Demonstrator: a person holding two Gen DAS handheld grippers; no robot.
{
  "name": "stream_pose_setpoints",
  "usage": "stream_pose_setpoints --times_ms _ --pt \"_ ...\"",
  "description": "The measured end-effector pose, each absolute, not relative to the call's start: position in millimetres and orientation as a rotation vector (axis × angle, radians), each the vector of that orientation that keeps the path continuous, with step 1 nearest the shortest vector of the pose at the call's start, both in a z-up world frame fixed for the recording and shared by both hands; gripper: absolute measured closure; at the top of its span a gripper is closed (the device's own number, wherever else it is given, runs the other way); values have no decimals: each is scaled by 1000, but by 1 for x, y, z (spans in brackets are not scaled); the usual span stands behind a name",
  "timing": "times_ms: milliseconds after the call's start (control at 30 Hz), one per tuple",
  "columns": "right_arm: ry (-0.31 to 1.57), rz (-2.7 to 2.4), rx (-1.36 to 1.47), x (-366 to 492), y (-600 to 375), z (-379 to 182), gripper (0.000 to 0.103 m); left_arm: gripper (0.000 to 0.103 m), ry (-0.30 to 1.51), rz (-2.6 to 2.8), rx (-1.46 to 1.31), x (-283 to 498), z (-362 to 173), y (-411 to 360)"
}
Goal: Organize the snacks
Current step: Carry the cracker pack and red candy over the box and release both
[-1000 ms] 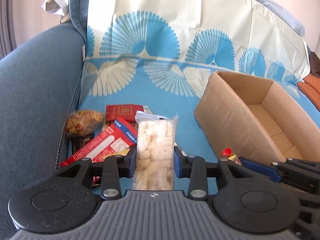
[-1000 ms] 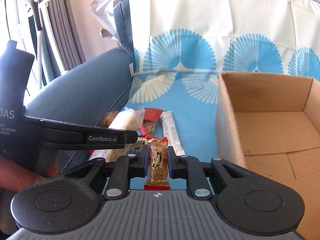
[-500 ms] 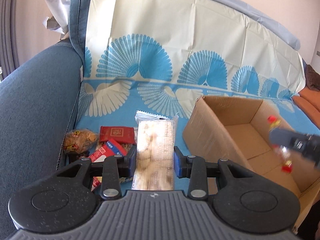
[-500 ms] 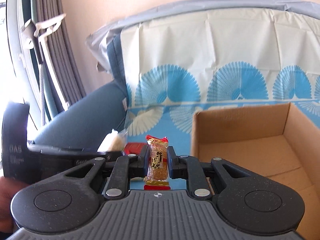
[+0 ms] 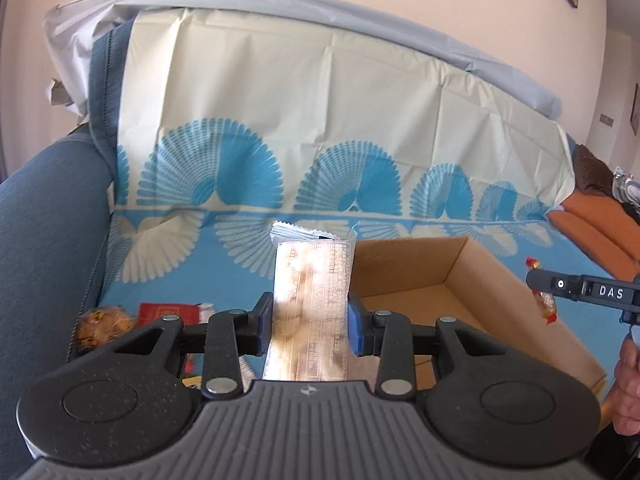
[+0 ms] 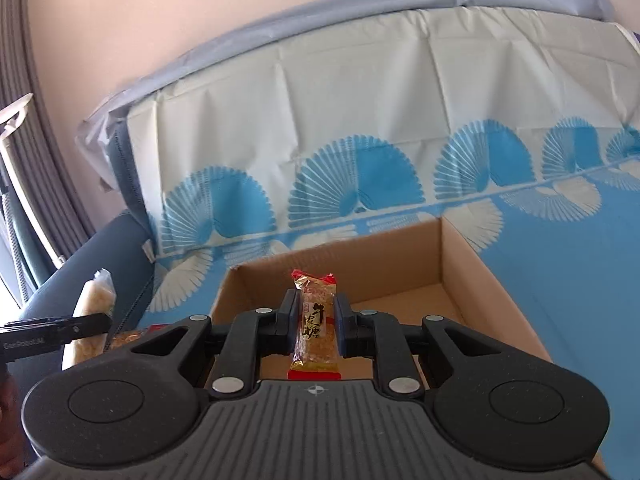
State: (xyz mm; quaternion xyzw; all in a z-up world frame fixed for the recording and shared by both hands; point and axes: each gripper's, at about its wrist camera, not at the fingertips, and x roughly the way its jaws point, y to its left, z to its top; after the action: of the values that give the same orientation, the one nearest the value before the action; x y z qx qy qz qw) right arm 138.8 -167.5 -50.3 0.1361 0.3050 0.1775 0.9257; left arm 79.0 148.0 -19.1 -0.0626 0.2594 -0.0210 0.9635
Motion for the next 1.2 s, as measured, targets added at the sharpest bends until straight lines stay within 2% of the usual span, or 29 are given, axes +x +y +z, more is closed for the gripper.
stream_pose_setpoints --times_ms 667,1200 --pt "579 271 124 135 -207 -52 84 63 442 -190 -176 85 -17 63" --pt "582 253 76 135 -207 -55 84 63 443 -230 -142 93 -28 33"
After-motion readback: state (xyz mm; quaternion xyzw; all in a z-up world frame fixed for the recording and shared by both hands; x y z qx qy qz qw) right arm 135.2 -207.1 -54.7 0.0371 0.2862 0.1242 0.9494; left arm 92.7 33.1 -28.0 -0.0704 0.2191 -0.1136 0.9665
